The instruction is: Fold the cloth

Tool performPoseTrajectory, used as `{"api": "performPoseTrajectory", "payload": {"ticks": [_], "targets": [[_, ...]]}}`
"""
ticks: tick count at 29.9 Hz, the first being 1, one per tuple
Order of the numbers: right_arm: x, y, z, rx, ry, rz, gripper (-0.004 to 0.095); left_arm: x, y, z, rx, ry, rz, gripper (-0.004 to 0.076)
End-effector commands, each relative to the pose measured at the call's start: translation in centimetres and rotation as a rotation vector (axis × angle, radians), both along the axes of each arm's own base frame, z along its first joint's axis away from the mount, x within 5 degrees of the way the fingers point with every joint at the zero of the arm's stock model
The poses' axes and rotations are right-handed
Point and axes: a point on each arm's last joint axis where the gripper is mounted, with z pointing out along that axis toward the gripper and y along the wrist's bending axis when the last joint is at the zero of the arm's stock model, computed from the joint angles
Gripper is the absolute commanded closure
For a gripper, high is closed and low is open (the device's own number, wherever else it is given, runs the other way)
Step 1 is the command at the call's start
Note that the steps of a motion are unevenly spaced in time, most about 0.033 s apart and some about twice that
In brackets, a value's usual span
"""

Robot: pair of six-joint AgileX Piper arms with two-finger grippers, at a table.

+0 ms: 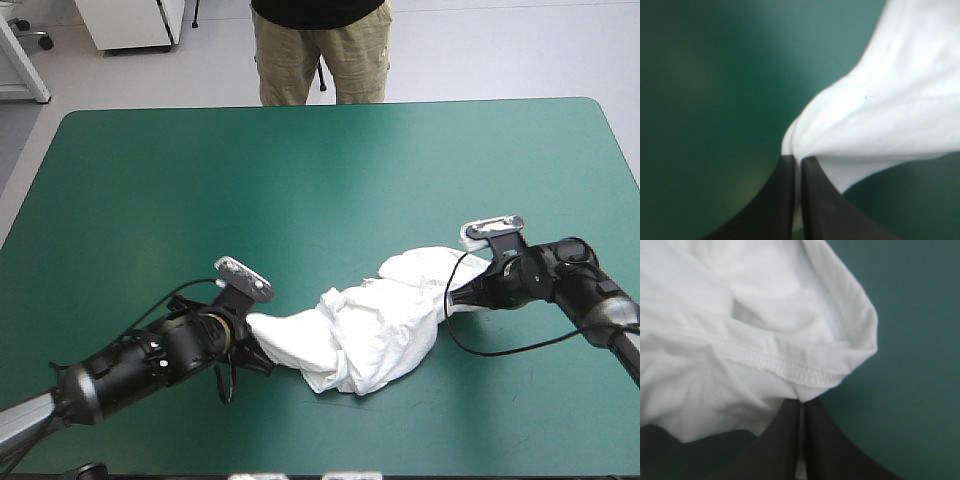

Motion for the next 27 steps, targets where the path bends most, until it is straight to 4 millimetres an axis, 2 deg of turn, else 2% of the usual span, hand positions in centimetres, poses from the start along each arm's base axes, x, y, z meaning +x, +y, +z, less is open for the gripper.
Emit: {"api": "performPoseTrajectory", "payload": {"ticks": [1, 4, 7, 12, 14, 18, 21, 24, 27], "targets": [[-1.7, -0.5, 7.3, 0.044, -0.267, -0.002, 0.0921, 1.1, 2.0, 6.9, -0.103, -0.25, 0.059, 0.0729], [-3.8, -1.0, 13.4, 0.075, -0.478, 0.014, 0.0921, 1.4, 4.0, 13.1, -0.175, -0.468, 0.105, 0.0729], [-6.3, -1.6, 19.0, 0.089, -0.678, 0.038, 0.0921, 0.9, 5.6, 18.8, -0.201, -0.659, 0.106, 0.0729], [-11.0, -2.3, 26.9, 0.106, -0.957, 0.094, 0.0921, -1.1, 7.7, 27.0, -0.281, -0.883, 0.083, 0.0729], [-12.8, -2.5, 29.3, 0.115, -1.036, 0.124, 0.0921, -2.6, 9.1, 30.3, -0.331, -0.982, 0.085, 0.073], [-16.6, -2.7, 33.3, 0.138, -1.169, 0.205, 0.0921, -5.5, 11.8, 35.0, -0.401, -1.137, 0.086, 0.0731], [-19.5, -2.9, 35.6, 0.164, -1.255, 0.247, 0.0921, -7.8, 13.8, 37.4, -0.449, -1.226, 0.075, 0.0733], [-21.8, -3.1, 36.8, 0.182, -1.29, 0.273, 0.0921, -9.5, 15.1, 38.6, -0.477, -1.26, 0.045, 0.0733], [-23.0, -3.3, 36.8, 0.19, -1.251, 0.284, 0.092, -10.1, 15.6, 38.6, -0.493, -1.224, 0.035, 0.0733]]}}
